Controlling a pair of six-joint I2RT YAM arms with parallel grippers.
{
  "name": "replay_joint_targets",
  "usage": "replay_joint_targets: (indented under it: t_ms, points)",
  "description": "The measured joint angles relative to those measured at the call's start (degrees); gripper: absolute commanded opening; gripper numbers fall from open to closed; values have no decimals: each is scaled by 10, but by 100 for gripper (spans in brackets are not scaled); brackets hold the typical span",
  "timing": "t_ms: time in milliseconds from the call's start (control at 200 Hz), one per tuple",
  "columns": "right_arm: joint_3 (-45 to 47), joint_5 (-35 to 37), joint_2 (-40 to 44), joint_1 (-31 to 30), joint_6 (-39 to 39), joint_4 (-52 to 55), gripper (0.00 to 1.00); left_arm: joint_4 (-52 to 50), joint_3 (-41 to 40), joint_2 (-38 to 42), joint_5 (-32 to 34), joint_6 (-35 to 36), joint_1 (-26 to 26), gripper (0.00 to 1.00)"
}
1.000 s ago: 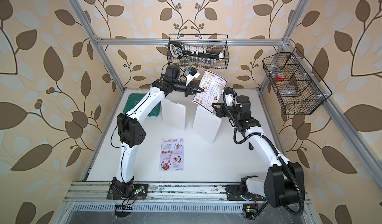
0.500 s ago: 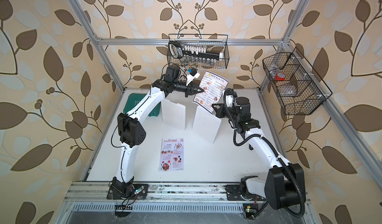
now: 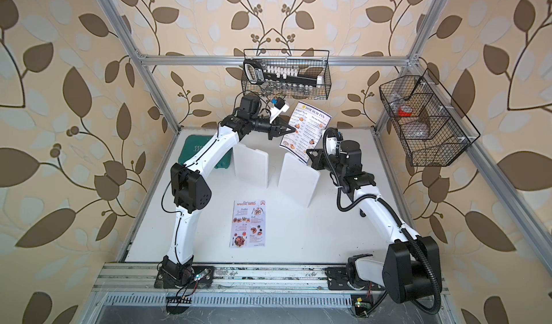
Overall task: Insert the menus into the narrow rack
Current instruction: Insert the menu into the narrow rack.
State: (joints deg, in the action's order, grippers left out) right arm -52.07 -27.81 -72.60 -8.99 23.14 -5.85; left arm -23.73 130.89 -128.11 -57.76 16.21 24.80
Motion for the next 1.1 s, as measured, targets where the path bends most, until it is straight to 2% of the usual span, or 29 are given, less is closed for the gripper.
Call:
replay_joint_targets:
  t_ms: [1100]
  points:
    - [38,3,4,0,15,-48,1,-12,2,0,9,3,4,0]
